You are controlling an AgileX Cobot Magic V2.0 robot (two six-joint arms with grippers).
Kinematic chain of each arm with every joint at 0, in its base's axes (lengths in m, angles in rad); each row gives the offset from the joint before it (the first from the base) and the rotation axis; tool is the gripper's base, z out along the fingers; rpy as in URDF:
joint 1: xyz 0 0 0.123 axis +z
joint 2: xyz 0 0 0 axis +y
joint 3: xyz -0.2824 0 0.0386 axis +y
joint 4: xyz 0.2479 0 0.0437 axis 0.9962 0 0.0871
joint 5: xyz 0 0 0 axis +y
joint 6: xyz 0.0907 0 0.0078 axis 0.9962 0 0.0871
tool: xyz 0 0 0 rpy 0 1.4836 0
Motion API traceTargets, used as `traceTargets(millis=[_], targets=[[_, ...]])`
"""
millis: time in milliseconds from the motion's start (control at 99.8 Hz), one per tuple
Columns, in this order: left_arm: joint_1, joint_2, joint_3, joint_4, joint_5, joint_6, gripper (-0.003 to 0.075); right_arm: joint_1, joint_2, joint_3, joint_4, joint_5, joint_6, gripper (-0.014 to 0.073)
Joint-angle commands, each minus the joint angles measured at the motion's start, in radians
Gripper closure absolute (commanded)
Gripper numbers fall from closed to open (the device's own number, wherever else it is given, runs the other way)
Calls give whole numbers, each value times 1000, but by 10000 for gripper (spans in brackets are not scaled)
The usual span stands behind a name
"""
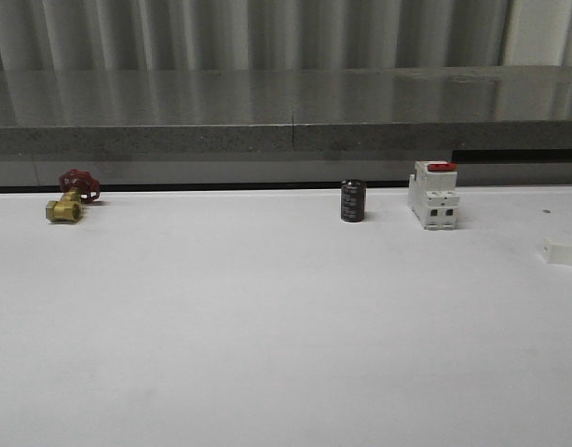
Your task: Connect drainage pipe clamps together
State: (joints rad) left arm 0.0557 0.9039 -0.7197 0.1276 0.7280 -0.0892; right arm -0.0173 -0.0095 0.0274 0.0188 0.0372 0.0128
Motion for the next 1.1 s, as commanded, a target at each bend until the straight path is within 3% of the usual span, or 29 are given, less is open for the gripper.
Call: traceTargets(millis=[0, 251, 551, 1092], targets=[[36, 88, -64, 7, -40, -20, 281, -6, -21, -17, 2, -69, -8, 659], [123, 370, -176, -128, 27, -20, 281, -6, -21, -17, 2, -69, -8, 659], [131, 701, -343, -121, 54, -20, 281, -6, -21, -17, 2, -69, -8, 659], [131, 956, -485, -128, 59, -20, 300, -6, -21, -17, 2, -69, -8, 659]])
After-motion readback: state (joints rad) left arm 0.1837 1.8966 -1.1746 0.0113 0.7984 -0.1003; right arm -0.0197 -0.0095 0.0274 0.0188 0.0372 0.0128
